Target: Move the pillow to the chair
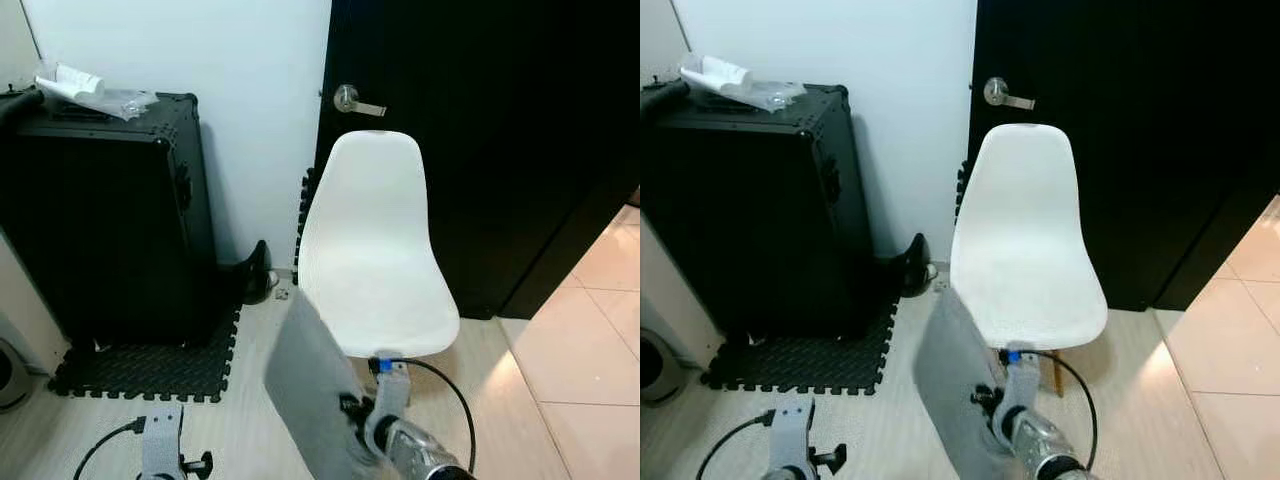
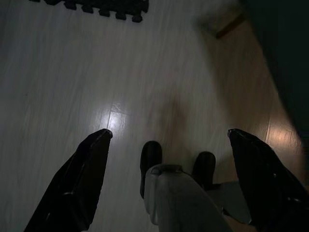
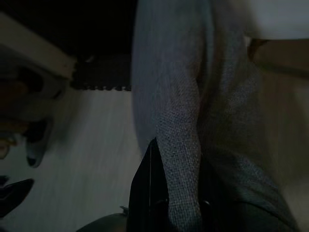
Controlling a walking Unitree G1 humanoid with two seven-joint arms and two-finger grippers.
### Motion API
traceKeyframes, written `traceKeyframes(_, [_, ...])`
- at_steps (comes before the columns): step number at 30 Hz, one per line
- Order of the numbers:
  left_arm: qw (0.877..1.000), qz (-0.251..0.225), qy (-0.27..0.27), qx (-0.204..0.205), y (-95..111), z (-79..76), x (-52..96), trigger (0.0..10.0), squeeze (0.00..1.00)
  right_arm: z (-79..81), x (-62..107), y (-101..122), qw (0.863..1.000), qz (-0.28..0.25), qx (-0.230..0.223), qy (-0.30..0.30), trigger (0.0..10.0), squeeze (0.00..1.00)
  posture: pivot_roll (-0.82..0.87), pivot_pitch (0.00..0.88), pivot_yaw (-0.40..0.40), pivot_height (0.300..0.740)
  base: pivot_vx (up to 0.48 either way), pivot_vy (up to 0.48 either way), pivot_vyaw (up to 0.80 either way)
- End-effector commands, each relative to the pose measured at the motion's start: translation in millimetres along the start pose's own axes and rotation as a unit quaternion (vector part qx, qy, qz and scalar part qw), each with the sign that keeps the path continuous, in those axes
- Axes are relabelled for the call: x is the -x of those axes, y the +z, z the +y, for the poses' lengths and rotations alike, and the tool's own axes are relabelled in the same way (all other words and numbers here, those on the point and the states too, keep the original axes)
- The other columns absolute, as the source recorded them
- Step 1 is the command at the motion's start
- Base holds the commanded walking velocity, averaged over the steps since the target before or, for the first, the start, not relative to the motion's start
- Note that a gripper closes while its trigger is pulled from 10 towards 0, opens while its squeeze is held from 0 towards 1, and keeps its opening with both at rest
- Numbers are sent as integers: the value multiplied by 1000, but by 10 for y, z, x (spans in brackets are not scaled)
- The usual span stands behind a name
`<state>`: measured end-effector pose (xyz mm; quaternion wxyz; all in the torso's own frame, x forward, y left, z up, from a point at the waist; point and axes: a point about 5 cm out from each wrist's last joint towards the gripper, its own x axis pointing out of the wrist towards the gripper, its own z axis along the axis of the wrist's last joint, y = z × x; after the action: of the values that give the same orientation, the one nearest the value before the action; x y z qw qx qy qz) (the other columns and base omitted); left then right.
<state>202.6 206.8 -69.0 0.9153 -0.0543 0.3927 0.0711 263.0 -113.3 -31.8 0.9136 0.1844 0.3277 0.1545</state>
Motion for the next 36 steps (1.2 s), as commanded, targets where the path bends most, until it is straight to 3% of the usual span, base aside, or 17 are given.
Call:
traceKeyframes(1, [1000, -4, 5, 0, 10, 37, 4, 10000, 0, 38, 1, -17, 1000, -8, 4, 20, 10000, 0, 184, 0, -62, 724, 0, 0, 0])
traceKeyframes(6, [1000, -7, 6, -4, 48, 40, -6, 10000, 0, 203, -39, -46, 997, 0, 7, 79, 10000, 0, 183, 0, -53, 724, 0, 0, 0])
traceKeyframes(10, [1000, -9, 7, -3, 69, 44, -11, 10000, 0, 243, -56, -31, 996, 2, 17, 87, 10000, 0, 182, 0, -49, 724, 0, 0, 0])
traceKeyframes(13, [1000, -16, 6, 0, 120, 37, -22, 10000, 0, 283, -89, 83, 995, -17, 15, 92, 10000, 0, 177, 0, -43, 724, 0, 0, 0])
traceKeyframes(14, [1000, -24, 0, 0, 164, 16, -32, 10000, 0, 308, -115, 234, 994, -47, 4, 95, 10000, 0, 173, 0, -40, 724, 0, 0, 0])
traceKeyframes(25, [999, -30, -13, 3, 193, -77, -46, 10000, 0, 374, -137, 538, 984, -106, -36, 139, 10000, 0, 170, 0, -43, 724, 0, 0, 0])
traceKeyframes(28, [999, -38, -17, 19, 238, -109, -56, 10000, 0, 381, -136, 602, 981, -117, -47, 150, 10000, 0, 167, 0, -33, 724, 0, 0, 0])
traceKeyframes(36, [997, -67, -30, 7, 418, -121, -78, 10000, 0, 315, -117, 787, 976, -153, -70, 138, 10000, 0, 166, 0, -39, 724, 61, 0, 0])
